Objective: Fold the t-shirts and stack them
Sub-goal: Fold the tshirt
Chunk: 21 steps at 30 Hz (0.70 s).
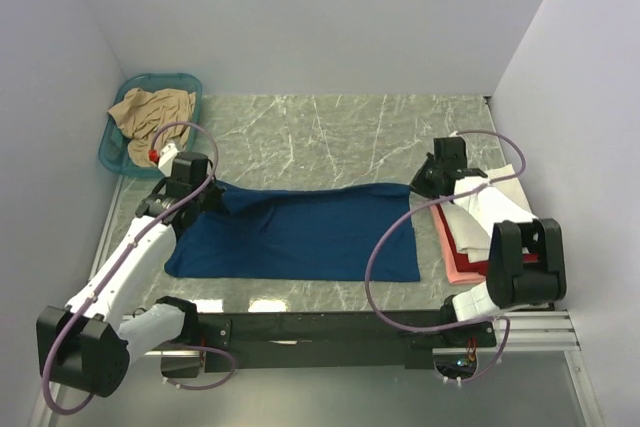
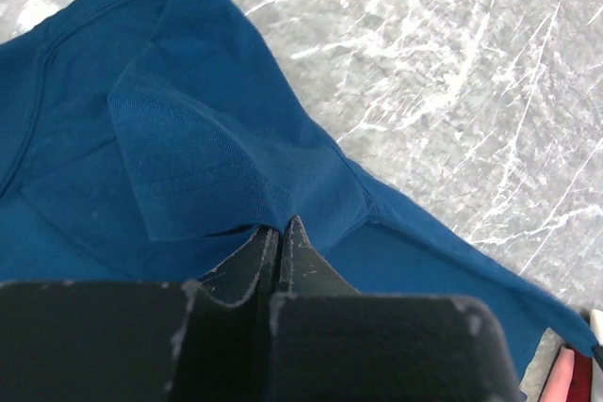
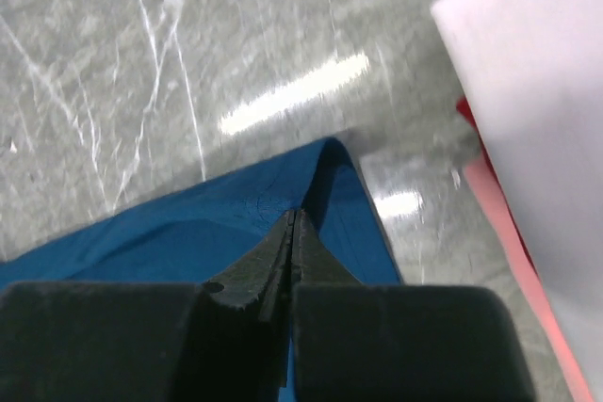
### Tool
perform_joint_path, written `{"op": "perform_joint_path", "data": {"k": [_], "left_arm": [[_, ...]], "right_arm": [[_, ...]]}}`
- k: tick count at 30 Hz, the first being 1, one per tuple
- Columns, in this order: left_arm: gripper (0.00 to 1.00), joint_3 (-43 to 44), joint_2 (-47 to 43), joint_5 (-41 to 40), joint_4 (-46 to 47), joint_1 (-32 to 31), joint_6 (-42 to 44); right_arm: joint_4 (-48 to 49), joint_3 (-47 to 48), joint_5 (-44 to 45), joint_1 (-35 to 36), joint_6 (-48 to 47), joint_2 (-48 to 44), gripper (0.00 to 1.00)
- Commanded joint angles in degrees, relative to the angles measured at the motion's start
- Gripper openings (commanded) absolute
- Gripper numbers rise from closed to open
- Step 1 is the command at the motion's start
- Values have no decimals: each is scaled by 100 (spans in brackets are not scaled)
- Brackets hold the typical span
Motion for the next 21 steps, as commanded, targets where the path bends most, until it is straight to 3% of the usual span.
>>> {"op": "perform_joint_path", "data": {"k": [1,21], "left_arm": [[1,-169,-364,45,-77,50,-165],[1,-934,-1392,-429,-973,86,-1210]], "right_arm": [[184,-270,-60,32,61,-538,0],[25,-1650,-148,32,61,-1979,0]]}}
